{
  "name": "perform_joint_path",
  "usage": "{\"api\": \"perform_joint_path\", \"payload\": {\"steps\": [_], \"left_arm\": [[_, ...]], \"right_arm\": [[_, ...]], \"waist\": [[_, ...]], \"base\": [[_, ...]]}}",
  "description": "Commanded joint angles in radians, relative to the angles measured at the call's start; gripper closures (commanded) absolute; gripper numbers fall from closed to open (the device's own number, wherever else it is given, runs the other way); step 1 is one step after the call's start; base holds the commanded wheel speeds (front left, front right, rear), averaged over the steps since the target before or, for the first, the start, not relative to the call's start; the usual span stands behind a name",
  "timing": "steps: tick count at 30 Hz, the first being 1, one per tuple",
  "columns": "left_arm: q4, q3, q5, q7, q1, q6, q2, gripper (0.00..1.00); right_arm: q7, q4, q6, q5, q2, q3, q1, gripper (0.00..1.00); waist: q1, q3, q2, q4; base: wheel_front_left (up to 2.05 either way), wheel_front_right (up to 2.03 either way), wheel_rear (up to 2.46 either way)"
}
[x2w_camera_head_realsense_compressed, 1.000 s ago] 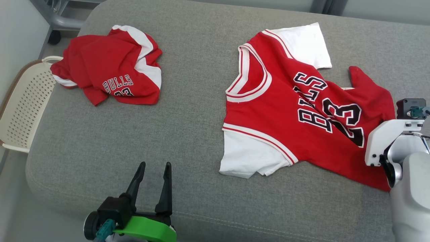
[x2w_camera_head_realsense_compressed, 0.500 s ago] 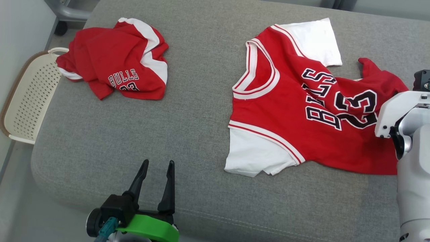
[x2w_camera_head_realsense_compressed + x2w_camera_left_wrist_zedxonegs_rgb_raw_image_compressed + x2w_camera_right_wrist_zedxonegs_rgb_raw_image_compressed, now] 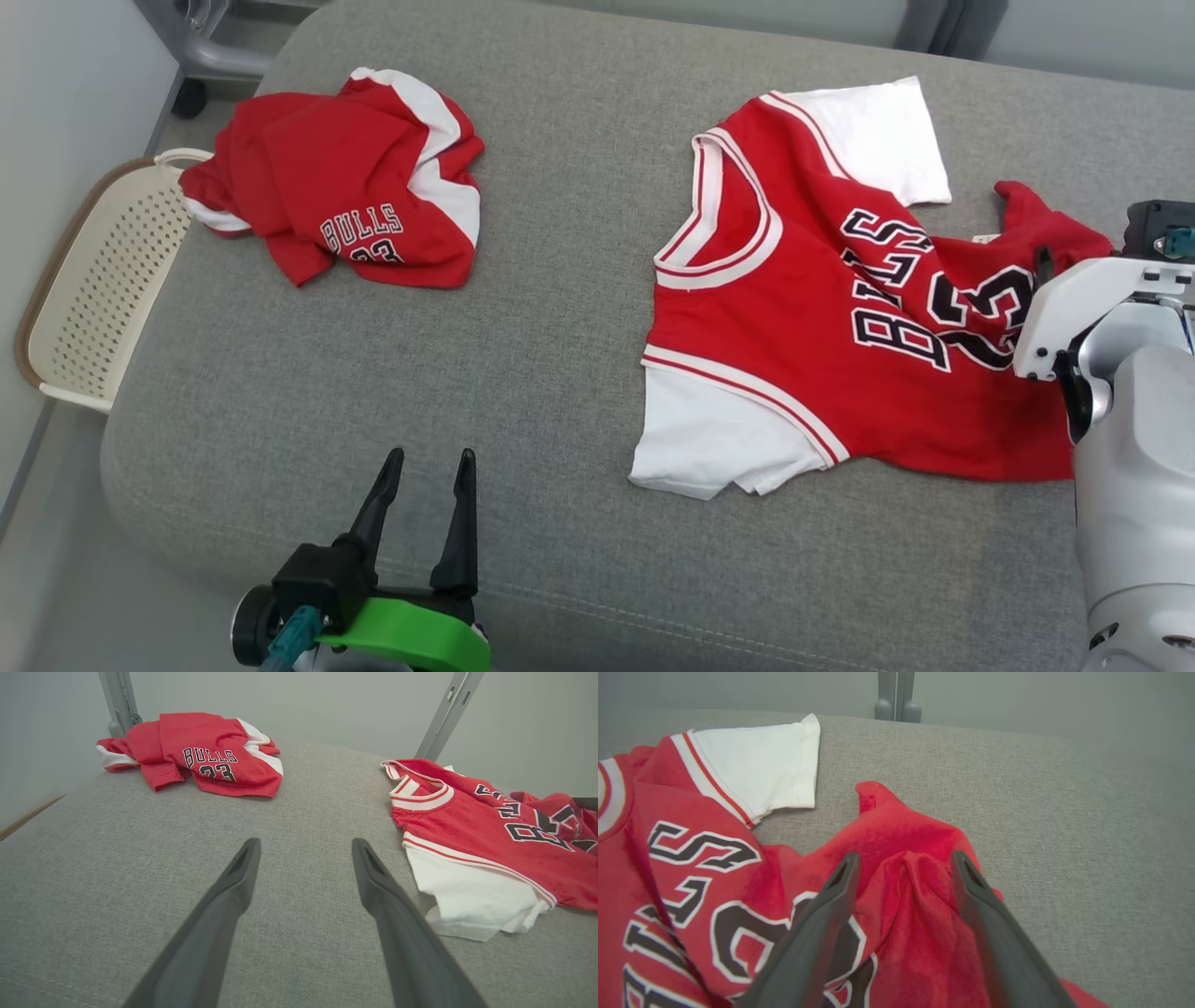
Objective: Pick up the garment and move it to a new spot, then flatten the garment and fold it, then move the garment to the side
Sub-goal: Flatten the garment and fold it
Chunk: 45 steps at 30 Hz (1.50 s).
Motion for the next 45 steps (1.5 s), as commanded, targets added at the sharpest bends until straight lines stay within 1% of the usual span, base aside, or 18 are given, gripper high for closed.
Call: {"api": "perform_joint_path", "payload": {"steps": [1, 3, 7, 12, 14, 18, 19, 20, 23, 25, 28, 33, 35, 37, 41, 45], "left_arm": [[0.001, 0.005, 0.006, 0.000, 0.011, 0.005, 0.001, 0.00], [0.003, 0.015, 0.008, 0.000, 0.021, 0.011, 0.001, 0.00], [0.005, 0.042, 0.006, 0.000, 0.037, 0.023, 0.002, 0.00], [-0.003, 0.073, -0.013, 0.000, 0.066, 0.044, 0.003, 0.00], [0.006, 0.086, -0.038, 0.000, 0.081, 0.060, 0.002, 0.00], [0.020, 0.105, -0.064, 0.005, 0.088, 0.084, 0.002, 0.00], [0.020, 0.105, -0.064, 0.005, 0.088, 0.084, 0.002, 0.00], [0.028, 0.119, -0.079, 0.016, 0.091, 0.102, 0.002, 0.00], [0.031, 0.134, -0.089, 0.030, 0.094, 0.113, 0.013, 0.00], [0.029, 0.140, -0.094, 0.039, 0.097, 0.116, 0.022, 0.00], [0.022, 0.144, -0.094, 0.047, 0.101, 0.115, 0.036, 0.00], [0.014, 0.134, -0.065, 0.044, 0.107, 0.112, 0.071, 0.00], [0.012, 0.122, -0.048, 0.048, 0.109, 0.105, 0.086, 0.00], [0.014, 0.104, -0.033, 0.050, 0.106, 0.087, 0.105, 0.00], [0.022, 0.086, -0.026, 0.057, 0.103, 0.063, 0.125, 0.00], [0.026, 0.087, -0.033, 0.054, 0.119, 0.058, 0.135, 0.00]], "right_arm": [[-0.011, 0.004, -0.001, 0.002, -0.006, -0.004, 0.013, 0.00], [-0.044, 0.008, -0.001, 0.019, -0.003, -0.008, 0.033, 0.00], [-0.108, -0.002, -0.001, 0.090, 0.012, -0.029, 0.076, 0.00], [-0.165, -0.062, -0.001, 0.165, 0.034, -0.061, 0.154, 0.00], [-0.194, -0.102, -0.001, 0.229, 0.040, -0.057, 0.209, 0.00], [-0.249, -0.120, -0.001, 0.359, 0.041, 0.012, 0.281, 0.00], [-0.249, -0.120, -0.001, 0.359, 0.041, 0.012, 0.281, 0.00], [-0.283, -0.135, -0.001, 0.420, 0.041, 0.053, 0.320, 0.00], [-0.315, -0.167, -0.001, 0.491, 0.042, 0.136, 0.385, 0.00], [-0.331, -0.209, -0.001, 0.519, 0.042, 0.212, 0.433, 0.00], [-0.346, -0.289, -0.001, 0.534, 0.041, 0.313, 0.511, 0.00], [-0.350, -0.431, -0.001, 0.516, 0.042, 0.421, 0.622, 0.00], [-0.337, -0.485, -0.001, 0.504, 0.042, 0.464, 0.661, 0.00], [-0.320, -0.533, -0.001, 0.475, 0.041, 0.502, 0.699, 0.00], [-0.279, -0.612, -0.001, 0.441, 0.041, 0.537, 0.764, 0.00], [-0.237, -0.646, -0.001, 0.415, 0.041, 0.556, 0.805, 0.00]], "waist": [[0.0000, -0.024, 0.0000, -0.013], [0.0000, -0.050, 0.0000, -0.027], [0.0000, -0.107, 0.0000, -0.062], [0.0000, -0.171, 0.0000, -0.108], [0.0000, -0.207, 0.0000, -0.130], [0.0000, -0.237, 0.0000, -0.156], [0.0000, -0.237, 0.0000, -0.156], [0.0000, -0.247, 0.0000, -0.171], [0.0000, -0.260, 0.0000, -0.192], [0.0000, -0.267, 0.0000, -0.203], [0.0000, -0.278, 0.0000, -0.217], [0.0000, -0.294, 0.0000, -0.232], [0.0000, -0.300, 0.0000, -0.239], [0.0000, -0.304, 0.0000, -0.242], [0.0000, -0.312, 0.0000, -0.246], [0.0000, -0.318, 0.0000, -0.250]], "base": [[0.00, 0.00, 0.00], [0.00, 0.00, 0.00], [0.00, 0.00, 0.00], [0.00, 0.00, 0.00], [0.00, 0.00, 0.00], [0.00, 0.00, 0.00], [0.00, 0.00, 0.00], [0.00, 0.00, 0.00], [0.00, 0.00, 0.00], [0.00, 0.00, 0.00], [0.00, 0.00, 0.00], [0.00, 0.00, 0.00], [0.00, 0.00, 0.00], [0.00, 0.00, 0.00], [0.00, 0.00, 0.00], [0.00, 0.00, 0.00]]}}
